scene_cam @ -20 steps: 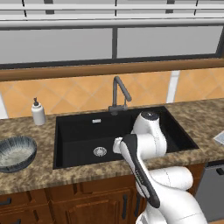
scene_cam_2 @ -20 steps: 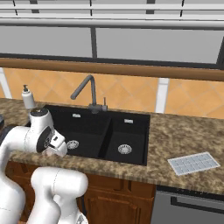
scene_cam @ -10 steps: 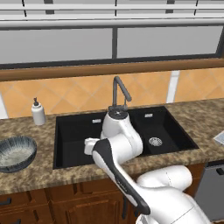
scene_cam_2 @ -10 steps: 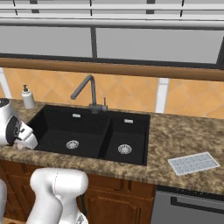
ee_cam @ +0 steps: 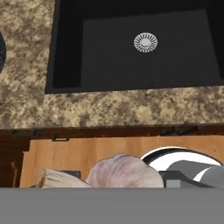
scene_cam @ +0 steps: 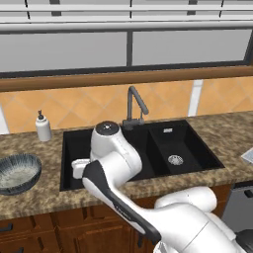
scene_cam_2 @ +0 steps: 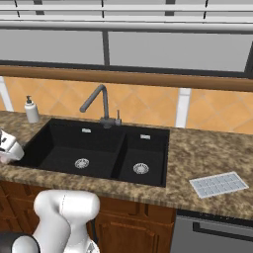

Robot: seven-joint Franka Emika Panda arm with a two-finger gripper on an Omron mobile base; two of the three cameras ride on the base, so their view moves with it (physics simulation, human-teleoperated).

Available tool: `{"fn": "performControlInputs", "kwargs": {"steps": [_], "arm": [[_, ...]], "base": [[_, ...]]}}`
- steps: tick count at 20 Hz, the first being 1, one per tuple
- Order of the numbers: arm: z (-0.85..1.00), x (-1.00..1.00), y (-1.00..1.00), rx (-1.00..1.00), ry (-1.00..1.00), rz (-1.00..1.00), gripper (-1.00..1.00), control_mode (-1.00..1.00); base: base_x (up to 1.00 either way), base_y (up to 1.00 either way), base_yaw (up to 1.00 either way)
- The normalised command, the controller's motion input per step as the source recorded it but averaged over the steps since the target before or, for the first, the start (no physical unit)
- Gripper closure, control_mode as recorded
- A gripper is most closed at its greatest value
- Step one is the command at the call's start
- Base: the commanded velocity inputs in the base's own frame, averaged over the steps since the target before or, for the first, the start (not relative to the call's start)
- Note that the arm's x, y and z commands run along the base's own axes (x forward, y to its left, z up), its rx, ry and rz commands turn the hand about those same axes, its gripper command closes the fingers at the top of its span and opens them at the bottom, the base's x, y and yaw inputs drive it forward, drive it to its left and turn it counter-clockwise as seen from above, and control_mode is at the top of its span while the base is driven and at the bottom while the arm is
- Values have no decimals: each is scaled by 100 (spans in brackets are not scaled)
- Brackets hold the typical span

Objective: Pick the garlic from the sink and place it in the bowl. Then pick the bowl and place it in the microwave. Then close the microwave door and press the start button.

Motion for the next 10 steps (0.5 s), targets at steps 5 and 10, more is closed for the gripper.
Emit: {"fn": "performControlInputs", "kwargs": {"steps": [5, 10], "arm": [[53, 8, 43, -2, -2, 15, 100, -100], [2, 20, 84, -1, 0, 12, 100, -100]], "base": [[0, 0, 0], [0, 0, 0]]}}
